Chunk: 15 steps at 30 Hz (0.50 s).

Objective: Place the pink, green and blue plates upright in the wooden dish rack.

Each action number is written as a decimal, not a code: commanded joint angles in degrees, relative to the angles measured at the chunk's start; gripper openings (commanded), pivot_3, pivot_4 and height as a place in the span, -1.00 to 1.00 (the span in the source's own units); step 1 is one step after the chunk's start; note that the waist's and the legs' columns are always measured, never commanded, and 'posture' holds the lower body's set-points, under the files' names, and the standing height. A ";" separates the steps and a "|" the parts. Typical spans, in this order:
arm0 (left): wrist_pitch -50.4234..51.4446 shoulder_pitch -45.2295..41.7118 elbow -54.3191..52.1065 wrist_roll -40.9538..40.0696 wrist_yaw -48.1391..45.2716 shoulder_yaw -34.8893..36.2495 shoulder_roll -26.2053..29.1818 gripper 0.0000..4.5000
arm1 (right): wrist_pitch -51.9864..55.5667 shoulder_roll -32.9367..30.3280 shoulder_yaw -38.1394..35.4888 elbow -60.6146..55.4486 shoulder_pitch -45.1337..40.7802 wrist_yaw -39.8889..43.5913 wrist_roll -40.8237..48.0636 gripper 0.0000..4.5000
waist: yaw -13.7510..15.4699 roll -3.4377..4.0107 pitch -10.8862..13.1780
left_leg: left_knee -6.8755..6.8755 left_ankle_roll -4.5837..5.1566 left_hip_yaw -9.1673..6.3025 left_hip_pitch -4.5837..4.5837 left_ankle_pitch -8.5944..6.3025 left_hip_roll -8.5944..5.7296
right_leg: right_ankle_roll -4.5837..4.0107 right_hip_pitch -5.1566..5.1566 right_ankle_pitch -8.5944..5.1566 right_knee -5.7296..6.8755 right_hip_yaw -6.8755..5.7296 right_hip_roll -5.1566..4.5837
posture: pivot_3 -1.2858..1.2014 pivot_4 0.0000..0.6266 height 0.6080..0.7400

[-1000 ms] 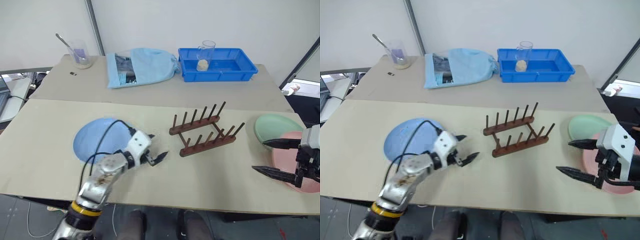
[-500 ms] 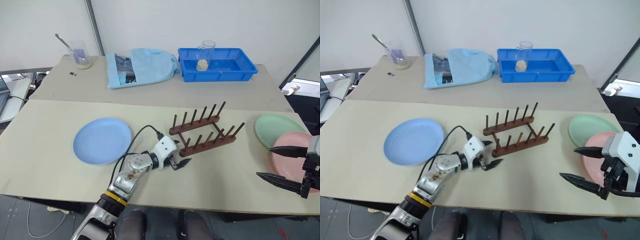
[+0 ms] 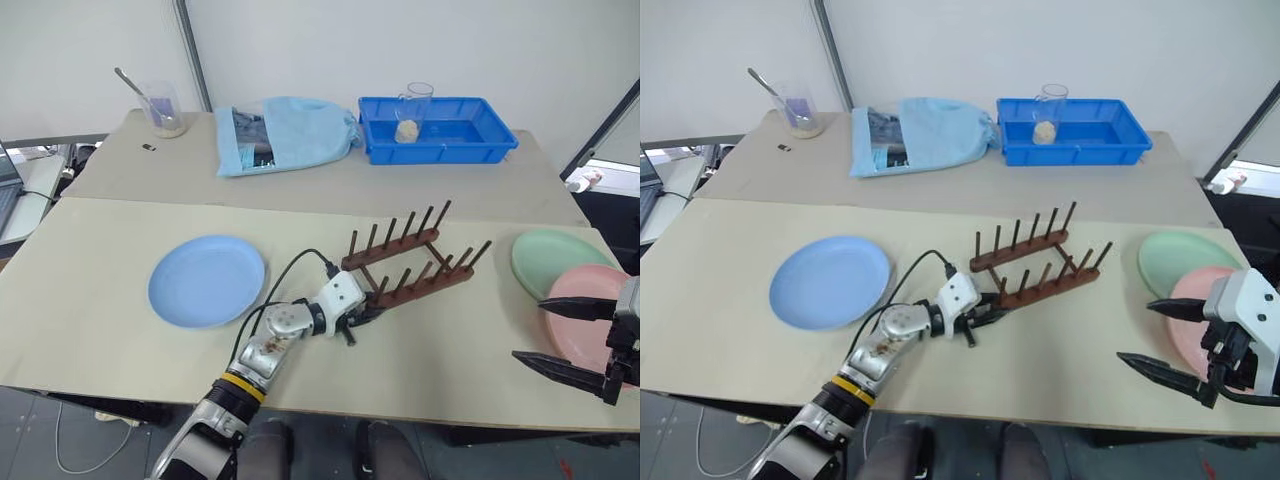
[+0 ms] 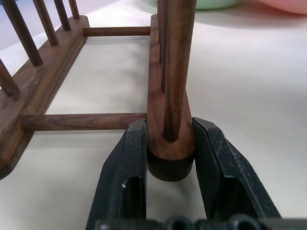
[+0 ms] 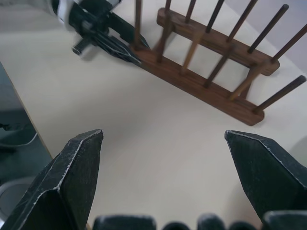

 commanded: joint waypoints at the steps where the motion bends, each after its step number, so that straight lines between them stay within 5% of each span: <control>1: -1.61 -2.66 -1.64 -2.30 -9.19 -1.17 1.99 -0.61 | 0.45 1.15 -4.38 -2.99 2.59 0.83 0.11 1.00 | 0.05 0.01 0.00 | 0.00 0.00 0.00 -0.01 0.00 0.00 | 0.00 -0.01 0.00 0.00 0.00 0.00 | 0.03 -0.52 0.77; 15: -15.03 -19.02 27.30 2.37 -14.26 -0.26 -4.28 -0.61 | 0.30 5.73 -2.47 -8.62 8.18 -4.00 -1.08 1.00 | 0.00 -0.02 0.01 | 0.20 0.01 -0.11 -0.35 0.00 -0.05 | 0.08 -0.11 0.05 -0.06 -0.03 -0.01 | 0.03 -0.52 0.77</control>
